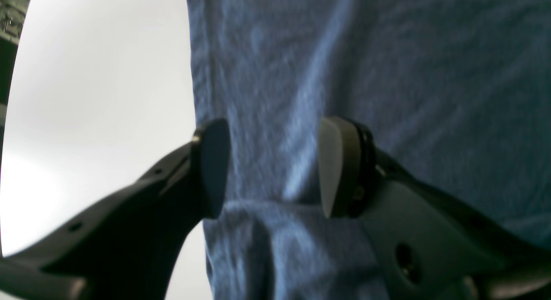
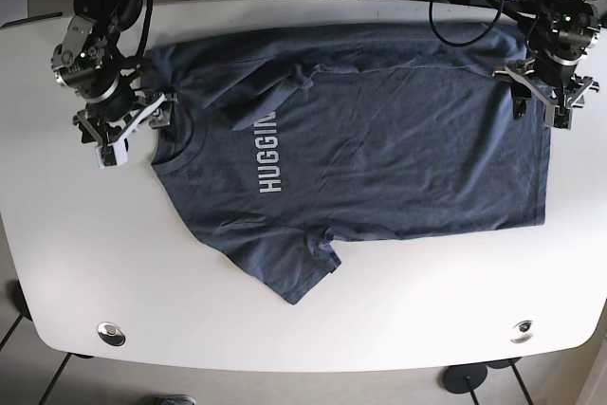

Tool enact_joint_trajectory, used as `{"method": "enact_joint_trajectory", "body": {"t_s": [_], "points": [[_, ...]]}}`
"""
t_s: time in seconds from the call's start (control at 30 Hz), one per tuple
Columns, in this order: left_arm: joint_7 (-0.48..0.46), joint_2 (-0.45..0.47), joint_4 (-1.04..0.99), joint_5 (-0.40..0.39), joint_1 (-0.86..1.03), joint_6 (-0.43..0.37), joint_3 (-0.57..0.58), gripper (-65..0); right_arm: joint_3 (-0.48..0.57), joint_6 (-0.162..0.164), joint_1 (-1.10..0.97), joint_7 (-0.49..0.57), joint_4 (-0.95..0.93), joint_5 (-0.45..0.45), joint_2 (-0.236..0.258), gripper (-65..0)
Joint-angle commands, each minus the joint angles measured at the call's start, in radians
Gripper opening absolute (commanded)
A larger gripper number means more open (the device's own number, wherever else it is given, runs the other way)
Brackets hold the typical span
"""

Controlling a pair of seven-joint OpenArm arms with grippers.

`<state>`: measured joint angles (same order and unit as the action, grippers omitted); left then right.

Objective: Fold the T-shirt properly
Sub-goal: 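Grasp the navy shirt hem corners with both grippers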

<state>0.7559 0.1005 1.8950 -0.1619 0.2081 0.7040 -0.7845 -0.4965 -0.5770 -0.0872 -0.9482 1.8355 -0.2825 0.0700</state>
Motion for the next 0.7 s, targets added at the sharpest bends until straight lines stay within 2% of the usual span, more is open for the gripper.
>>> {"method": "enact_joint_trajectory", "body": {"t_s": [0.03, 0.17, 0.33, 0.4, 0.47, 0.57, 0.7], "points": [[-0.02, 0.014, 0.013, -0.011, -0.049, -0.006, -0.005, -35.1, 0.0, 0.001, 0.099, 0.015, -0.069, -0.005, 0.015, -12.7], [-0.02, 0.012, 0.013, -0.011, -0.1, -0.006, -0.005, -35.1, 0.046, 0.002, 0.294, 0.041, -0.342, -0.004, 0.075, -12.7], [-0.02, 0.012, 0.01, -0.006, -0.137, -0.006, -0.005, -34.4, 0.22, 0.002, 0.493, 0.251, -0.738, -0.004, 0.184, -12.7], [-0.02, 0.012, -0.008, 0.035, -0.138, -0.006, -0.003, -34.2, 0.263, 0.002, 0.53, 0.306, -0.834, -0.004, 0.195, -12.7], [-0.02, 0.012, -0.039, 0.066, -0.16, -0.006, -0.006, -30.0, 0.296, 0.002, 0.538, 0.338, -0.883, -0.004, 0.195, -12.7], [-0.02, 0.014, -0.085, 0.071, -0.181, -0.006, -0.011, -28.3, 0.313, 0.002, 0.514, 0.344, -0.883, -0.004, 0.192, -12.7], [-0.02, 0.063, -0.148, 0.069, -0.198, -0.006, -0.005, -28.1, 0.316, 0.002, 0.473, 0.347, -0.88, -0.004, 0.185, -12.7]]}}
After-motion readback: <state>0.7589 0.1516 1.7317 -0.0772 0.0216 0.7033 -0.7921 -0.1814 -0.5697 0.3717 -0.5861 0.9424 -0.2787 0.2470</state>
